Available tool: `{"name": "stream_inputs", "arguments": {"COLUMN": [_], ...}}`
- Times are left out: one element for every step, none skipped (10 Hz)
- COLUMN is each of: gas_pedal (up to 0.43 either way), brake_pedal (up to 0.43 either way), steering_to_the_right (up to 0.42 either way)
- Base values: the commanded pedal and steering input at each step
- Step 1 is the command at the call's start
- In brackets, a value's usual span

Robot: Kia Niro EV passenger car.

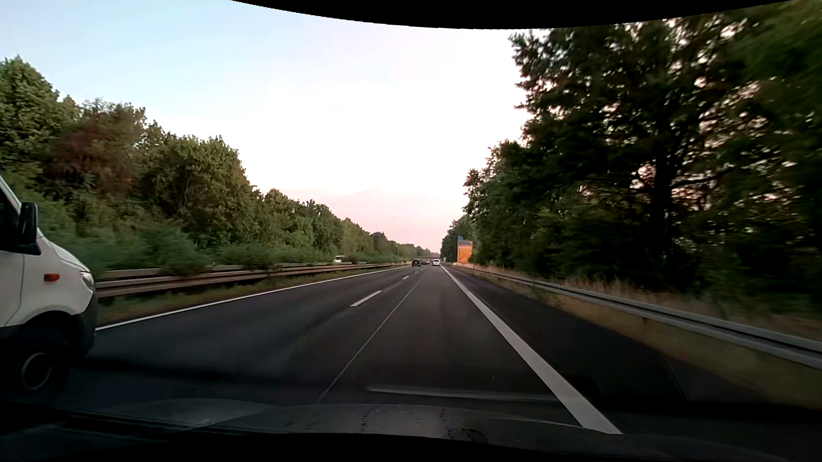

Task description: Follow the waypoints while adhering to traffic rules and regulations

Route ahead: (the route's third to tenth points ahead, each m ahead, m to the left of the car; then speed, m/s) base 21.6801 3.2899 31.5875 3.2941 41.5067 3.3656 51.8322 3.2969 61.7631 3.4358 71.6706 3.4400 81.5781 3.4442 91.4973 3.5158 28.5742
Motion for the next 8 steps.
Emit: {"name": "stream_inputs", "arguments": {"gas_pedal": [0.15,0.15,0.15,0.15,0.15,0.15,0.15,0.15], "brake_pedal": [0.0,0.0,0.0,0.0,0.0,0.0,0.0,0.0], "steering_to_the_right": [-0.004,-0.004,-0.004,-0.004,-0.004,-0.004,-0.004,-0.004]}}
